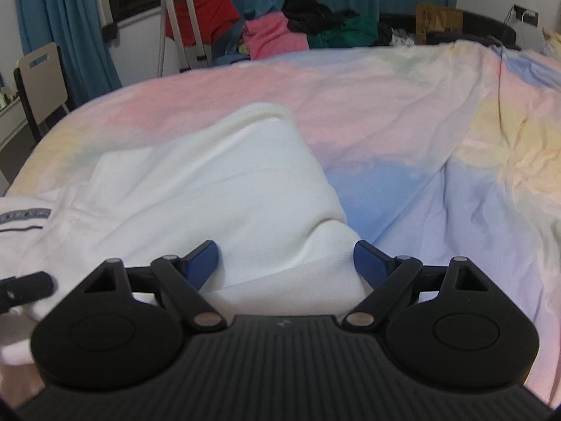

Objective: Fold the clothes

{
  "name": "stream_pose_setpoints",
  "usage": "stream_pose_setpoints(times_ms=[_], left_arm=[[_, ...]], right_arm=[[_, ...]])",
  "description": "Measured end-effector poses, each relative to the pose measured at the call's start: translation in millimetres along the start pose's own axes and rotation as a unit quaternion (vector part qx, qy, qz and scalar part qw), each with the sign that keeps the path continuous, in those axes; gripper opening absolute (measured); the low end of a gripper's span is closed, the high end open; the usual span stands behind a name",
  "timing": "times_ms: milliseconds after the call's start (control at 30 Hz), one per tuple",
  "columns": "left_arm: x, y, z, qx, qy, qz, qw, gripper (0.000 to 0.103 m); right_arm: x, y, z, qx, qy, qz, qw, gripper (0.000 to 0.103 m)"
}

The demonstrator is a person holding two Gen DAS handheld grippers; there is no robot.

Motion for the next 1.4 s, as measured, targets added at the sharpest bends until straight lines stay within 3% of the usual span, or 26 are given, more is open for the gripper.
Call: stream_pose_setpoints(times_ms=[67, 200, 300, 433, 567, 633, 700, 767, 867, 933, 1033, 1133, 1233, 1333, 1400], left_arm=[[-6.0, 4.3, -11.5, -0.004, -0.015, -0.006, 0.9999, 0.016], [5.1, 1.9, -27.5, 0.037, -0.05, -0.11, 0.992, 0.013], [22.6, -11.9, -19.5, 0.069, -0.026, -0.145, 0.9868, 0.013], [34.6, -19.1, -3.7, 0.082, -0.012, -0.149, 0.9854, 0.013], [34.3, -18.6, -8.2, 0.065, -0.021, -0.139, 0.9879, 0.018], [34.2, -19.8, -13.8, 0.055, -0.021, -0.138, 0.9886, 0.02], [31.7, -18.5, -22.8, 0.047, -0.023, -0.142, 0.9884, 0.028], [34.4, -17.2, -40.5, 0.038, -0.02, -0.156, 0.9869, 0.056], [48.2, -12.9, -71.3, 0.012, 0.001, -0.195, 0.9806, 0.08], [65.4, -11.4, -92.5, -0.008, 0.021, -0.24, 0.9706, 0.091], [101.9, -14.7, -118.9, -0.032, 0.046, -0.332, 0.9415, 0.099], [135.8, -22.1, -133.2, -0.062, 0.085, -0.409, 0.9066, 0.098], [161.8, -25.3, -130.4, -0.083, 0.113, -0.457, 0.8783, 0.098], [187.1, -23.9, -122.6, -0.115, 0.132, -0.504, 0.8457, 0.092], [196.2, -18.3, -123.1, -0.147, 0.16, -0.514, 0.8297, 0.086]], right_arm=[[0.5, 4.2, -11.6, -0.027, 0.006, 0.003, 1.0, 0.085], [-0.8, 12.5, -36.3, -0.083, 0.021, 0.005, 0.996, 0.085], [5.6, 16.2, -47.5, -0.115, 0.057, -0.007, 0.992, 0.085], [17.4, 9.4, -27.2, -0.066, 0.122, -0.009, 0.99, 0.085], [22.8, -2.6, 0.1, -0.025, 0.096, -0.031, 0.995, 0.085], [26.2, -5.0, 6.0, -0.025, 0.094, -0.041, 0.994, 0.087], [29.7, -5.0, 6.8, -0.028, 0.09, -0.047, 0.994, 0.087], [33.6, -5.6, 6.6, -0.029, 0.087, -0.051, 0.994, 0.088], [33.6, -5.9, 5.0, -0.03, 0.089, -0.043, 0.995, 0.086], [31.3, -5.5, 2.7, -0.03, 0.09, -0.035, 0.995, 0.085], [31.6, -6.0, 0.7, -0.032, 0.089, -0.027, 0.995, 0.085], [32.0, -6.1, 0.8, -0.034, 0.087, -0.024, 0.995, 0.085], [34.1, -5.5, 1.2, -0.034, 0.084, -0.025, 0.996, 0.085], [39.0, -4.6, -1.8, -0.04, 0.084, -0.03, 0.995, 0.086], [43.2, -3.5, -7.3, -0.051, 0.092, -0.034, 0.994, 0.086]])
Point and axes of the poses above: each gripper's, at about its wrist camera, not at the fingertips, and z roughly the way its jaws point, x to its left, y to its top, the point moved 3 cm from there along z, roughly the way its jaws point, and after that the axes turned 7 degrees about -z, right-handed, at the moved point
